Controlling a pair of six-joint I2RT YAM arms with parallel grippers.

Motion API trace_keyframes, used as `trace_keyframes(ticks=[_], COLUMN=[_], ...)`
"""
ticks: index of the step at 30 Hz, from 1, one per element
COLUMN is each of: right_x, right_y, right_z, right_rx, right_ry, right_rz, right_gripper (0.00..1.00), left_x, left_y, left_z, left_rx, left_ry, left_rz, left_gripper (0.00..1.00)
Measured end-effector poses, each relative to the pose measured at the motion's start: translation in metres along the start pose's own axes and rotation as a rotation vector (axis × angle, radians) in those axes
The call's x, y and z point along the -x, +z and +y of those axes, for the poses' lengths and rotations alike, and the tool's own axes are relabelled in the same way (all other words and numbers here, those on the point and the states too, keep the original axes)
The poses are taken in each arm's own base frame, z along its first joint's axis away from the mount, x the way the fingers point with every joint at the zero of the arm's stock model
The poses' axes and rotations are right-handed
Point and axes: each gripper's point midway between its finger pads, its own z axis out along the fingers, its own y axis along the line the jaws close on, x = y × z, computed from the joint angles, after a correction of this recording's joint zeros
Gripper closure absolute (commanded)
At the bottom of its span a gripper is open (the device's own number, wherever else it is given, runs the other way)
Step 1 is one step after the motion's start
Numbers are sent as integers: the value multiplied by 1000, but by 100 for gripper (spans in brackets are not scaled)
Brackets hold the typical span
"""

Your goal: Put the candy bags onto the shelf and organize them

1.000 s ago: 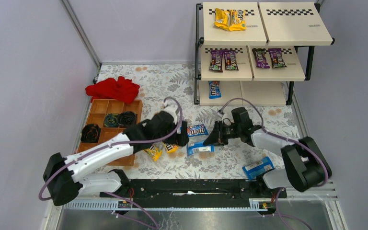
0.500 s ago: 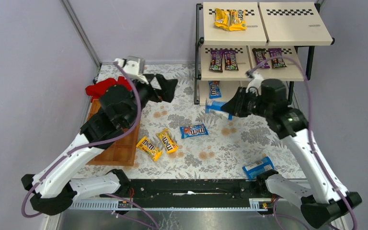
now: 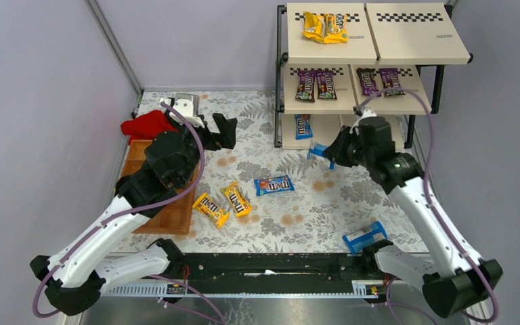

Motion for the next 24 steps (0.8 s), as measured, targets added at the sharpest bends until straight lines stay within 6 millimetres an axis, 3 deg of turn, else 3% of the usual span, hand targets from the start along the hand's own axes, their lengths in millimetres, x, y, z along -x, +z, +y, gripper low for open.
trace_keyframes(ticks=[5,10,13,19,24], right_x=[-47,-51,-48,-29,1], right_y=[47,71,83,112,131], right_z=[-57,-113,-132,-147,-156], right_rx=[-116,-148,-139,-55,-6], right_ry=[204,467,560,675,707], right_rz=[93,-30,-120,-288,-427], right_gripper=[87,87,87,87,87], left_x=[-2,-3,-6,-8,-6], left_y=[1,0,0,1,0], left_z=[0,-1,-1,-1,-2], left_rx=[-1,-9,-11,-11,-16], left_ry=[-1,-7,-8,-10,-20], left_rz=[1,-2,1,-2,-8], left_gripper=[1,1,1,1,1])
